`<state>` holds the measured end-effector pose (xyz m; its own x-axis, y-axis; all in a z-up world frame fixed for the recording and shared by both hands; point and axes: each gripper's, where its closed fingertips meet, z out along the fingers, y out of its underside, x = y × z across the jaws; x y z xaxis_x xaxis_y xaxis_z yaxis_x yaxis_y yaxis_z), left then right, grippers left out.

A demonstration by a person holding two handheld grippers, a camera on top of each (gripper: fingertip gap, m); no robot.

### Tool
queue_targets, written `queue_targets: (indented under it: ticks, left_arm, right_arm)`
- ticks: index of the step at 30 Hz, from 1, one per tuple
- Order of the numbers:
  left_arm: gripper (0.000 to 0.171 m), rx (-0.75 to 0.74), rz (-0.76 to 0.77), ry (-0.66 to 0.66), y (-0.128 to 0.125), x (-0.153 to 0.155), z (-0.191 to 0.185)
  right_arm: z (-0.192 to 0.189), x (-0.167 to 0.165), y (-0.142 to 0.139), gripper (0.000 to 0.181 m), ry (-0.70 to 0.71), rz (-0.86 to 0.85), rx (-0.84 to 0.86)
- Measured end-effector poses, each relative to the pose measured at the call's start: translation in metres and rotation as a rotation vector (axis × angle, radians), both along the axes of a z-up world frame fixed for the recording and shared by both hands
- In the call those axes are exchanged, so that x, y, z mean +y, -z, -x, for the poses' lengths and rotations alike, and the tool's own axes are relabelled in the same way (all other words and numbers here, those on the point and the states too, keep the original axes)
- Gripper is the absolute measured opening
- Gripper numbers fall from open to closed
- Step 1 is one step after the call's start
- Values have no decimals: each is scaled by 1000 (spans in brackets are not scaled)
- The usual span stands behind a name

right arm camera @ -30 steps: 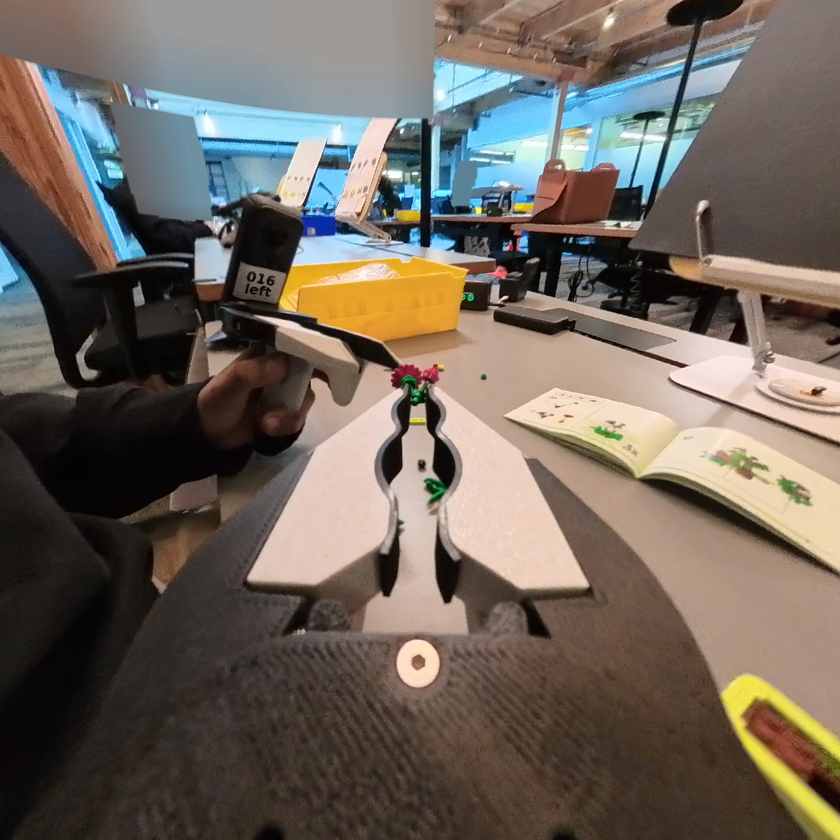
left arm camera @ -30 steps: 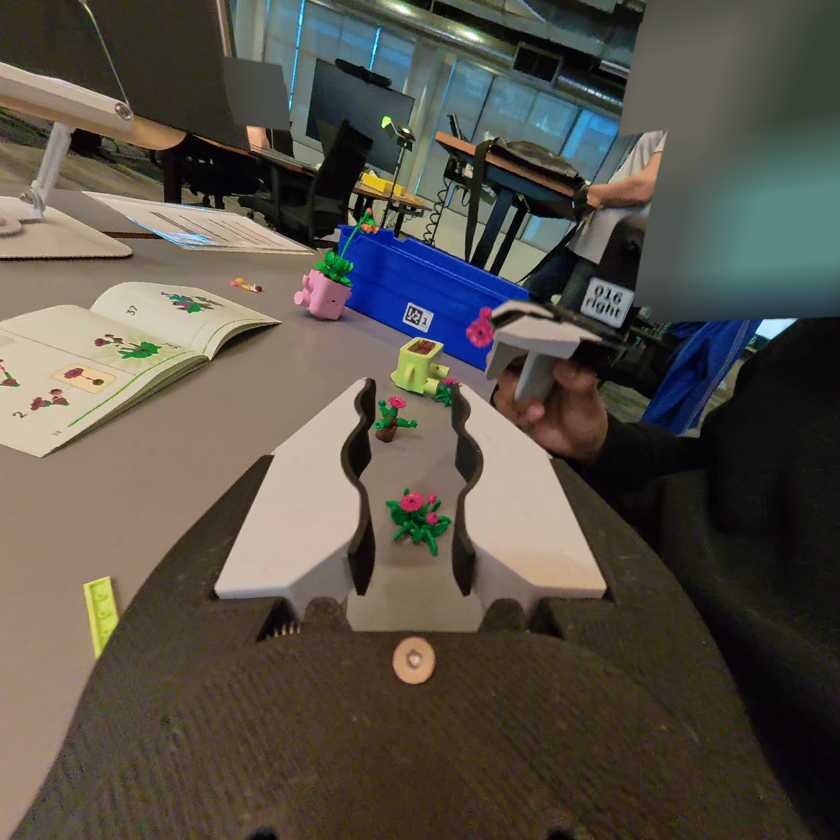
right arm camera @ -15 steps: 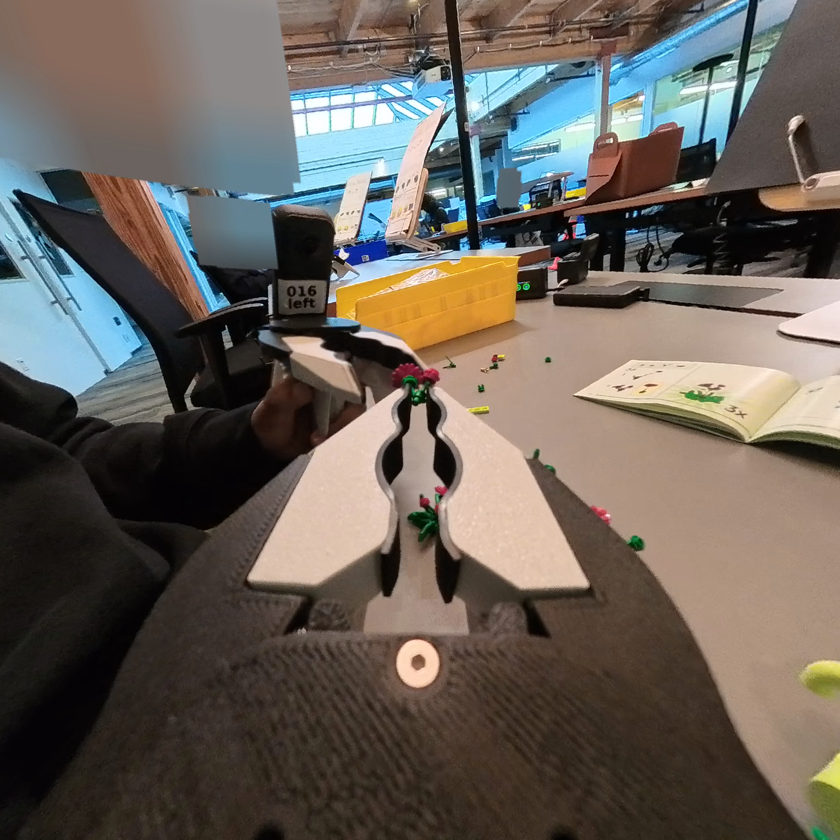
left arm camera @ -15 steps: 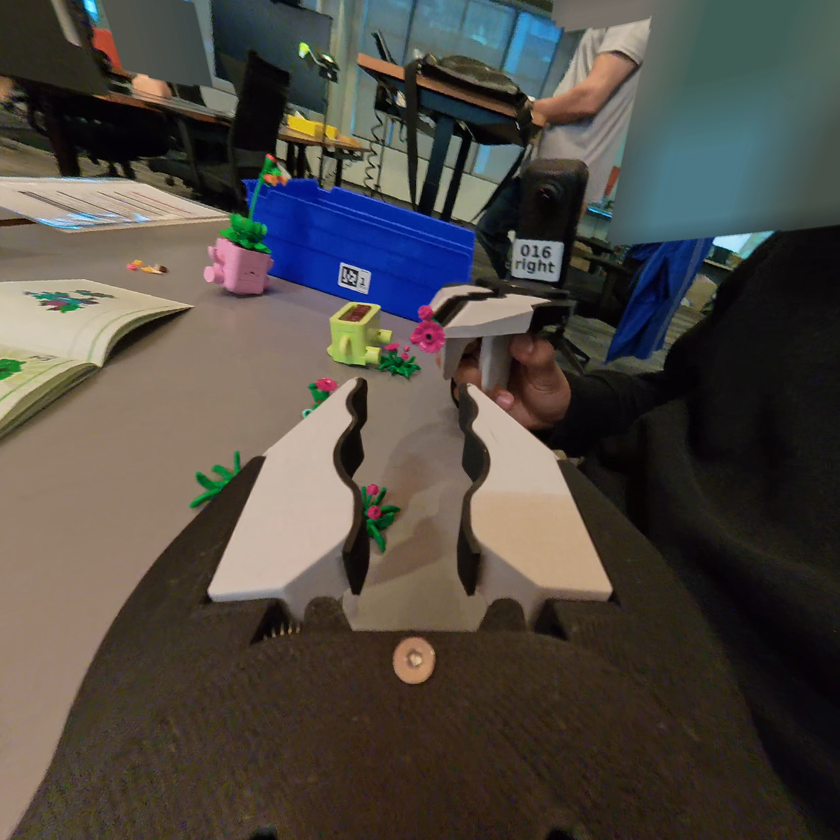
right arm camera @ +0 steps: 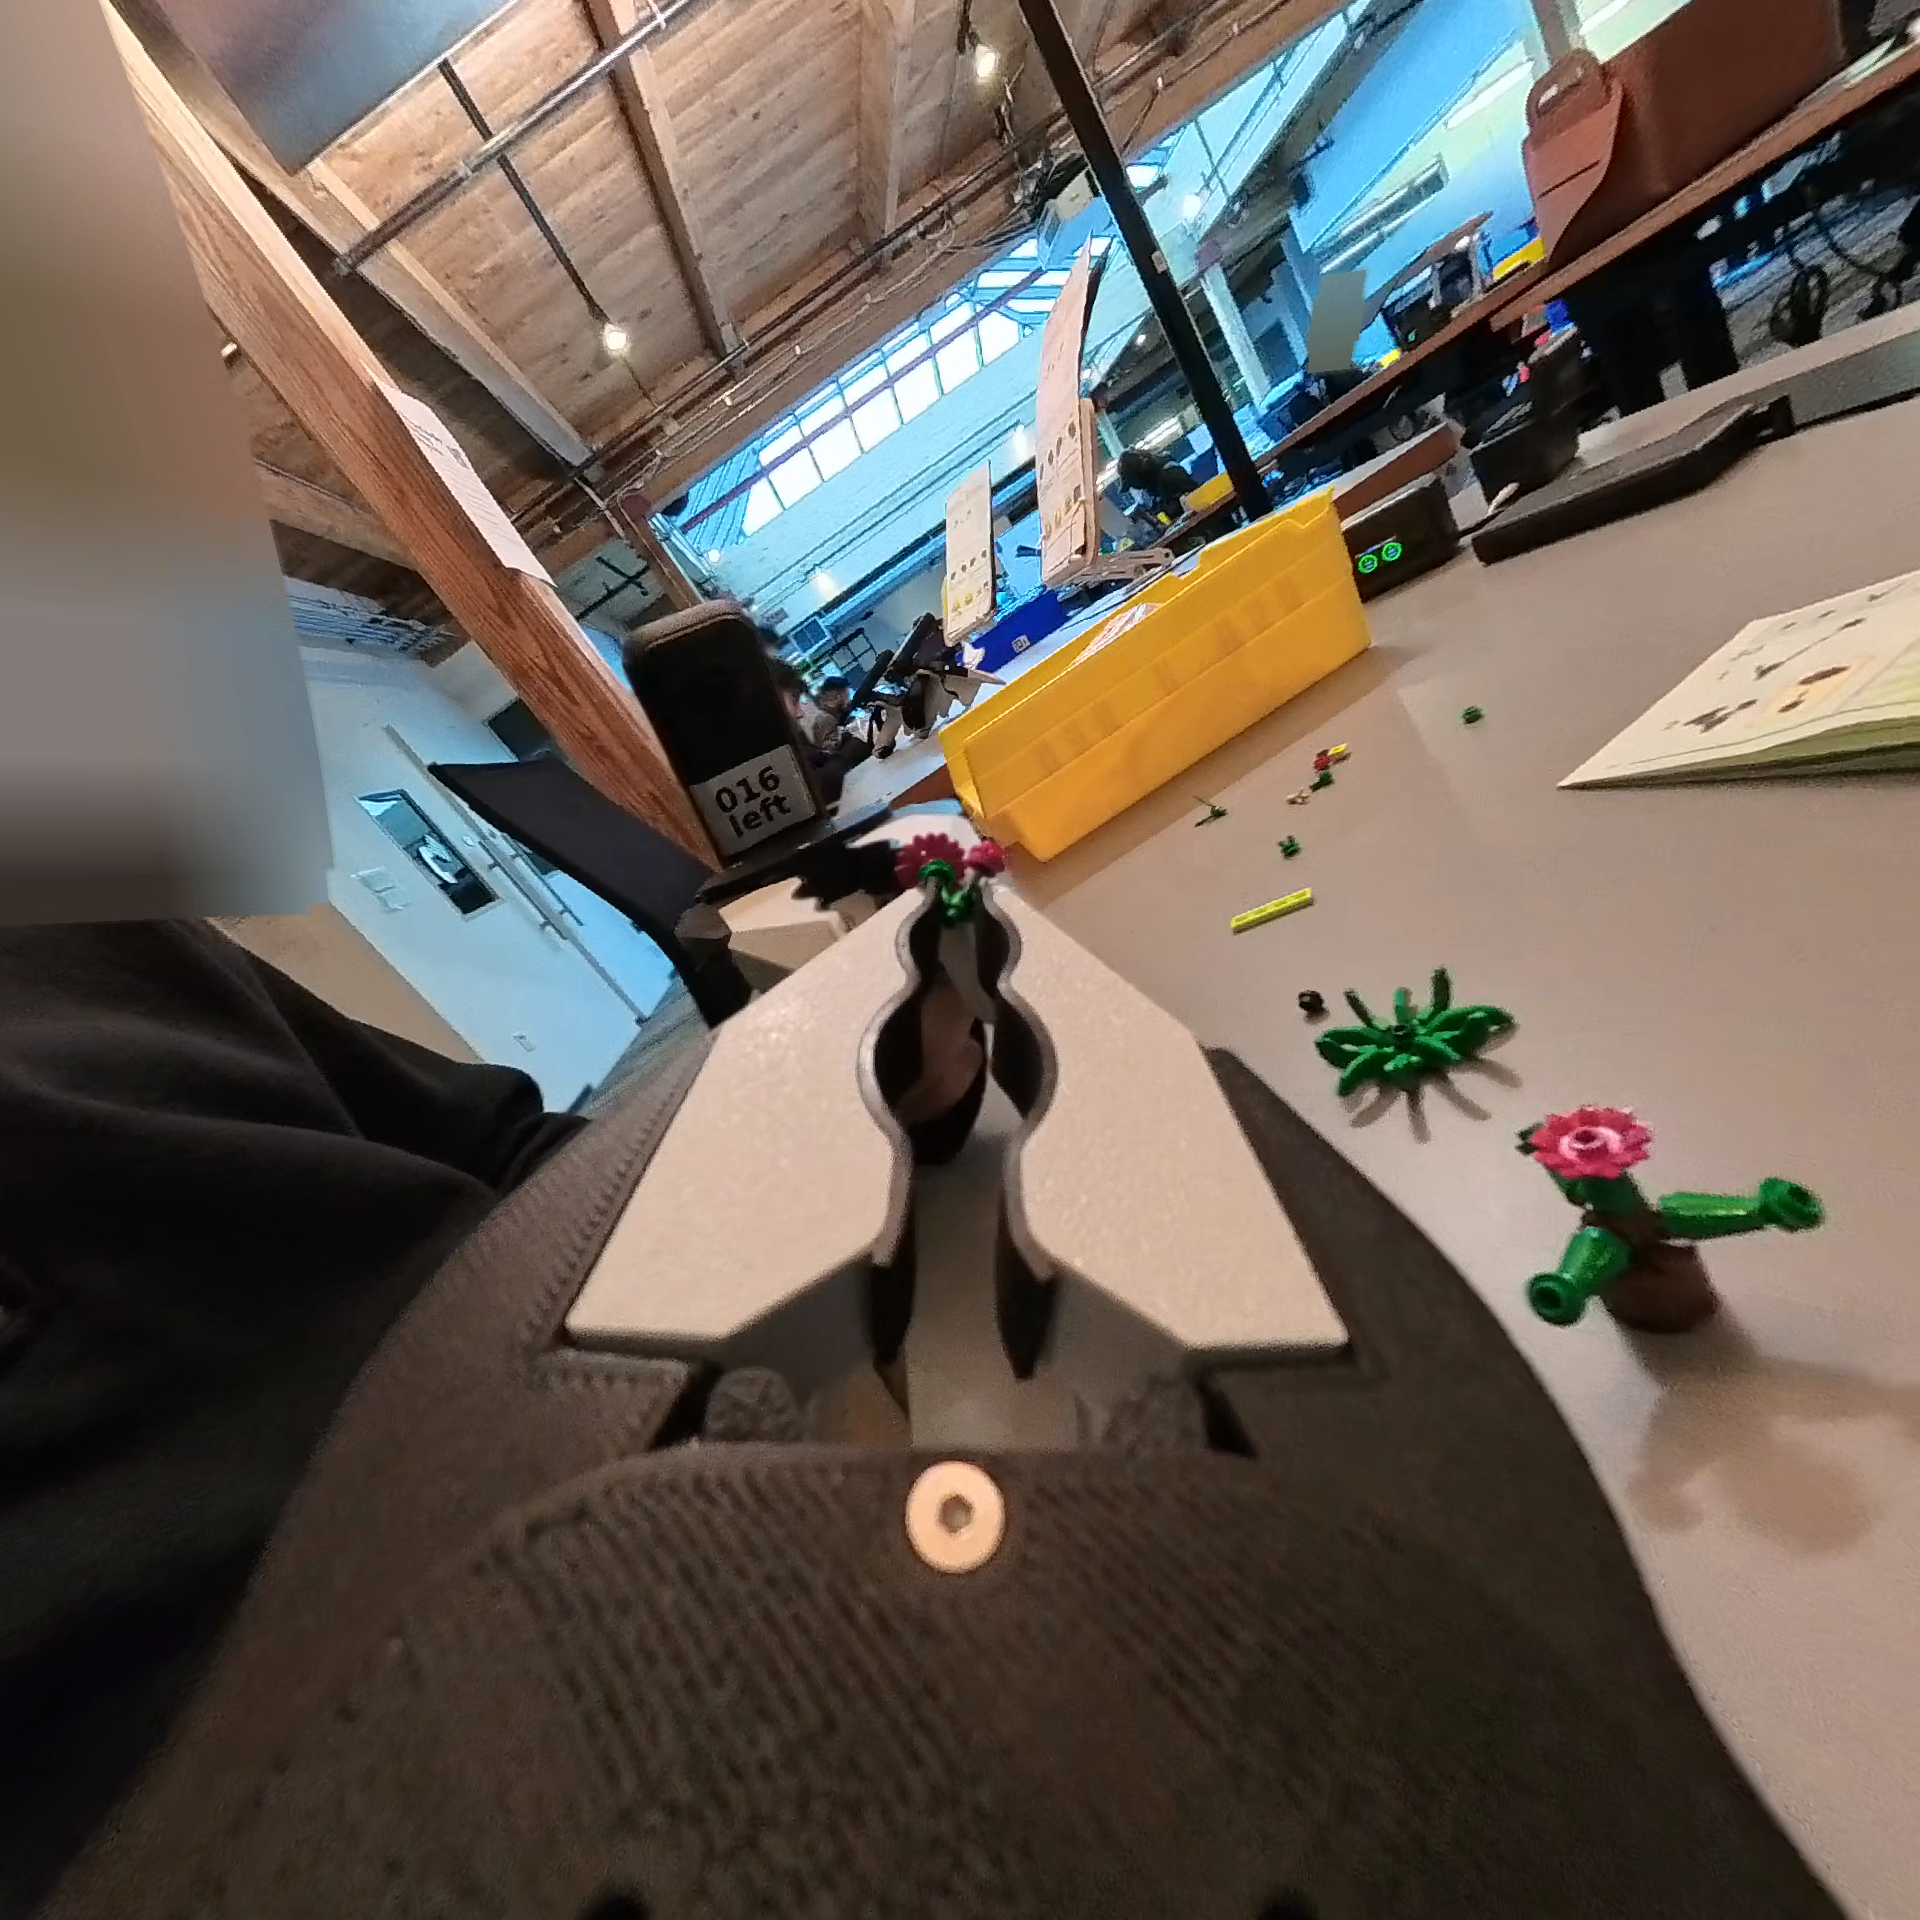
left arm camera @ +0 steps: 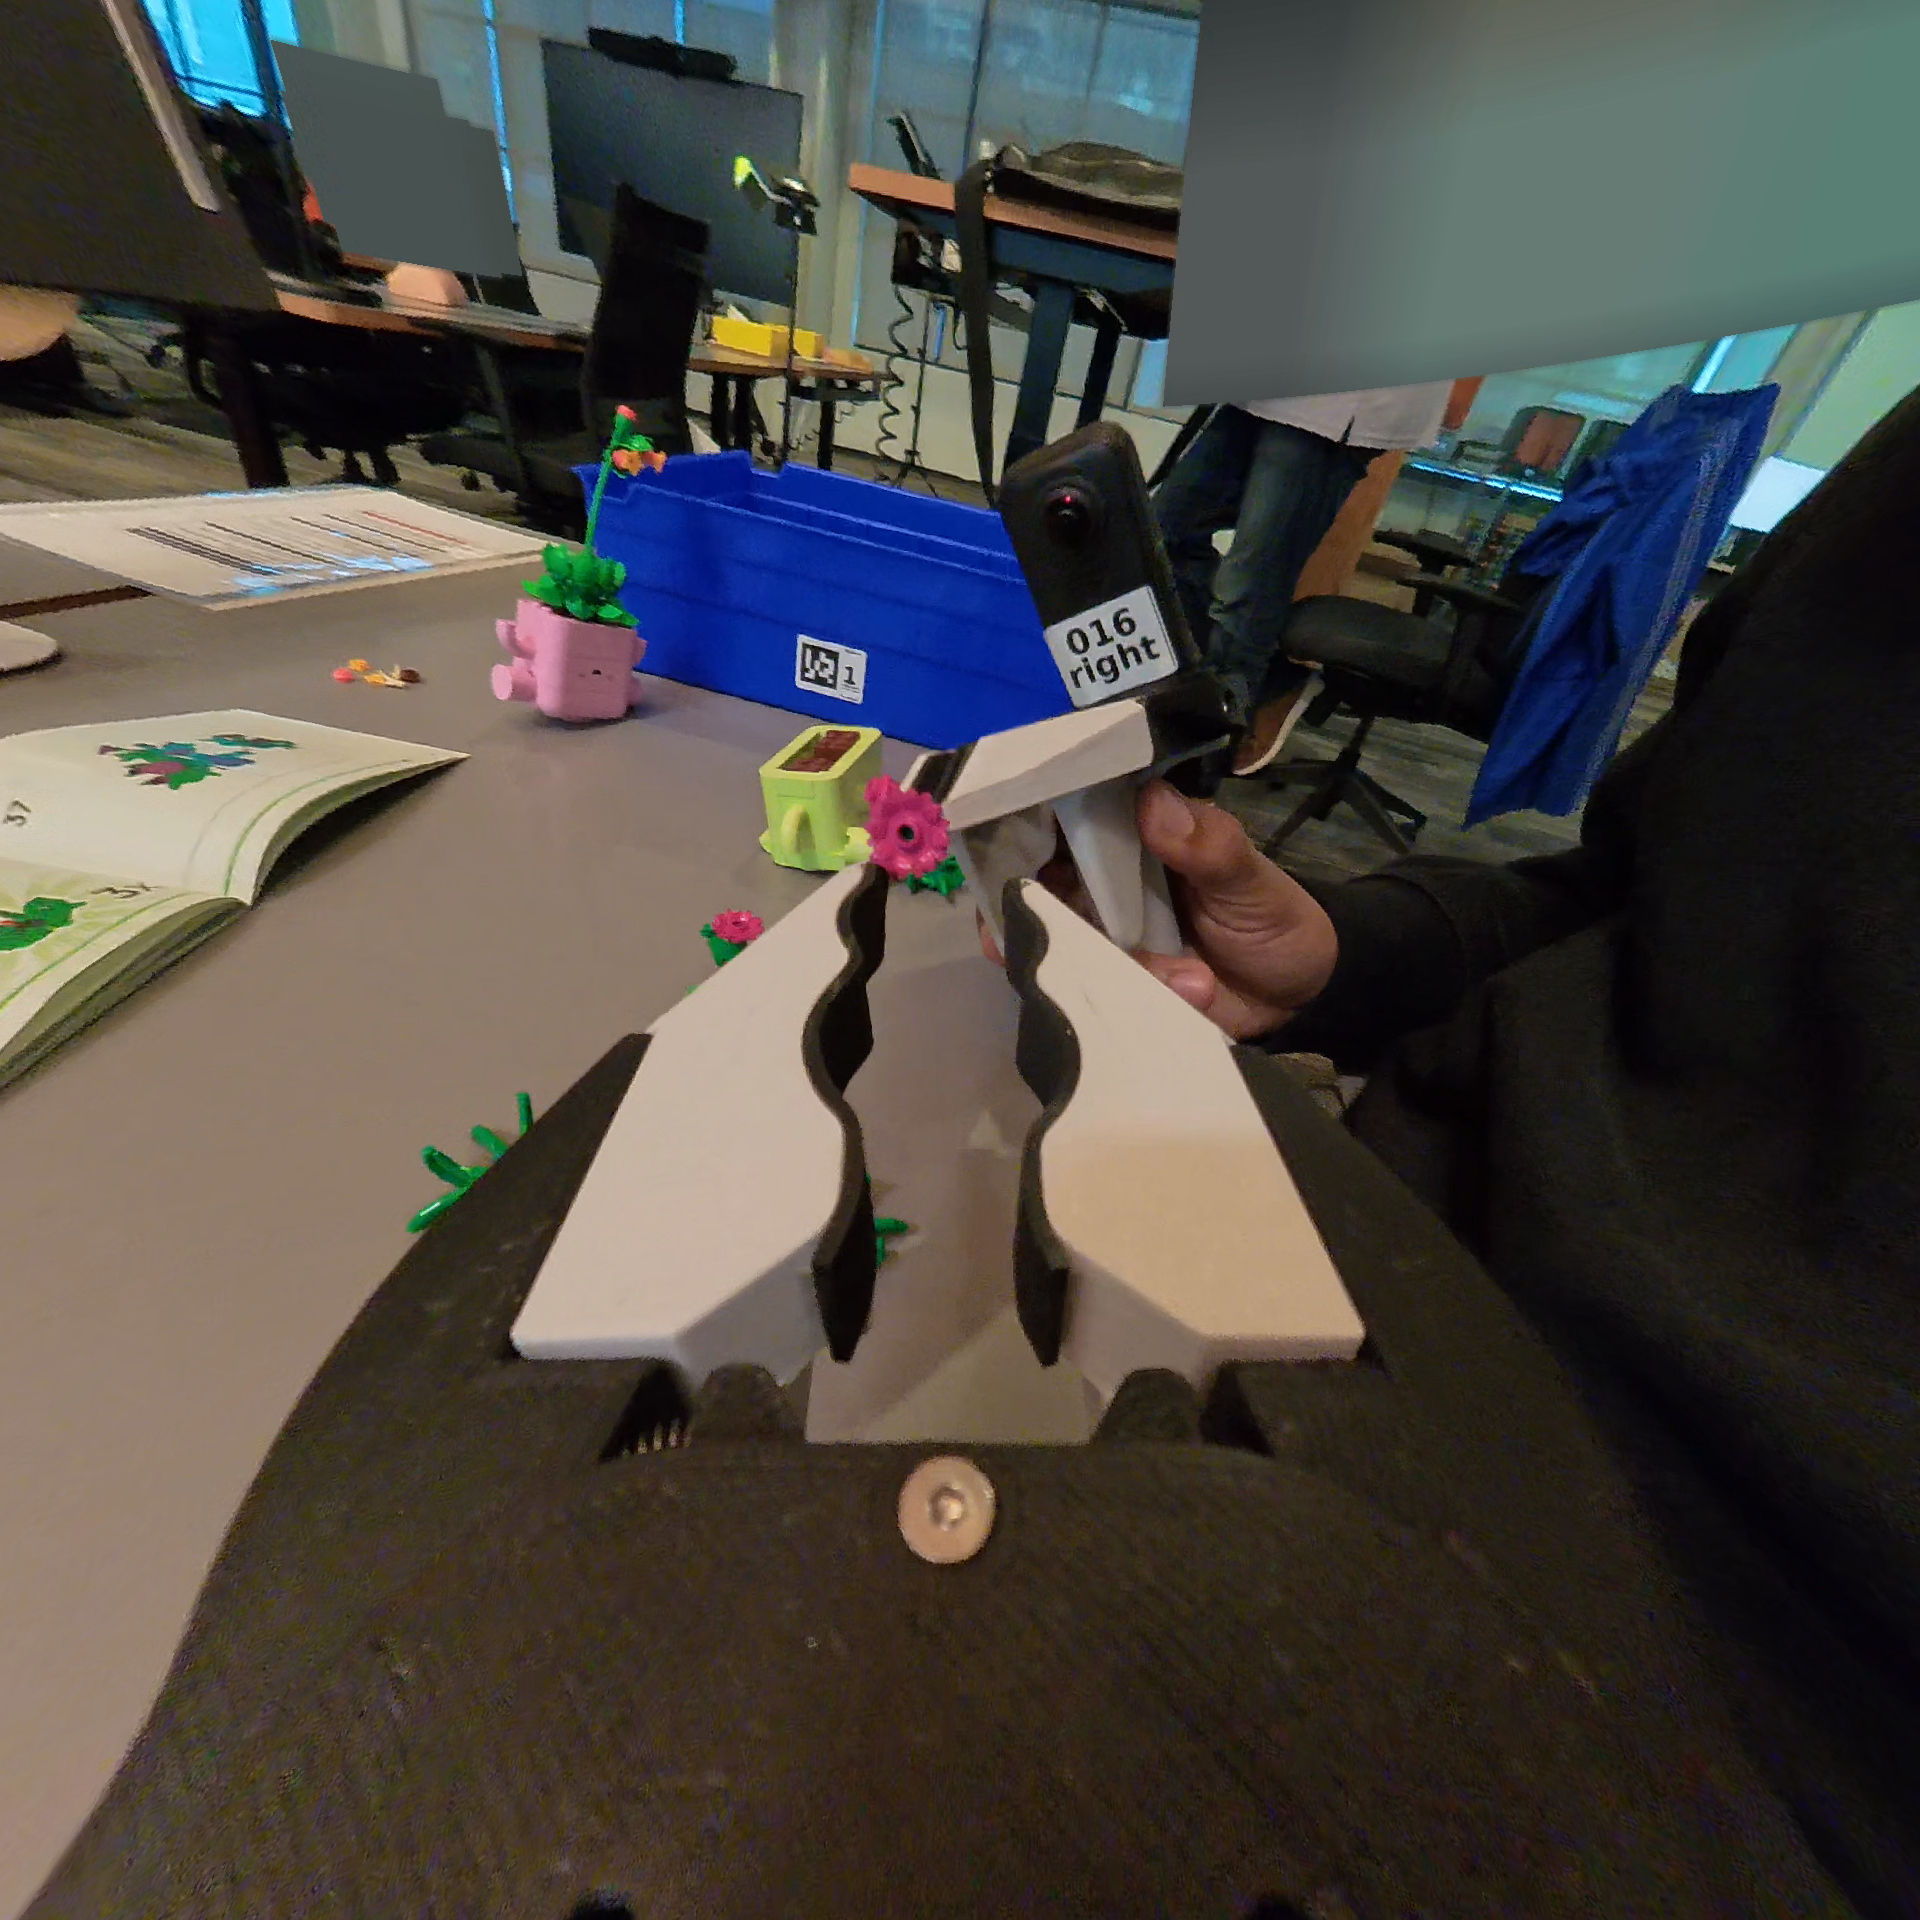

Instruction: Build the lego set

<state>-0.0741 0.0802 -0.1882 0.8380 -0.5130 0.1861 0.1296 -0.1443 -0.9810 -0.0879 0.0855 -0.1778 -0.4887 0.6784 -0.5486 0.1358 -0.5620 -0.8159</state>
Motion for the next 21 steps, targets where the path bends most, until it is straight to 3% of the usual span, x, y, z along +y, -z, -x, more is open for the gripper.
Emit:
queue_targets:
  ticks: [10,15,21]
  left_arm:
    - [24,27,-47,-38,-5,0,4]
    - [18,104,-78,-56,-7,-1,1]
    - [14,121,-84,-72,-7,-1,2]
  right_arm:
    - [1,-10,1,3,-77,68,-12]
    - [0,-14,3,4,-160,153,-39]
    - [0,-13,2,5,-164,172,-33]
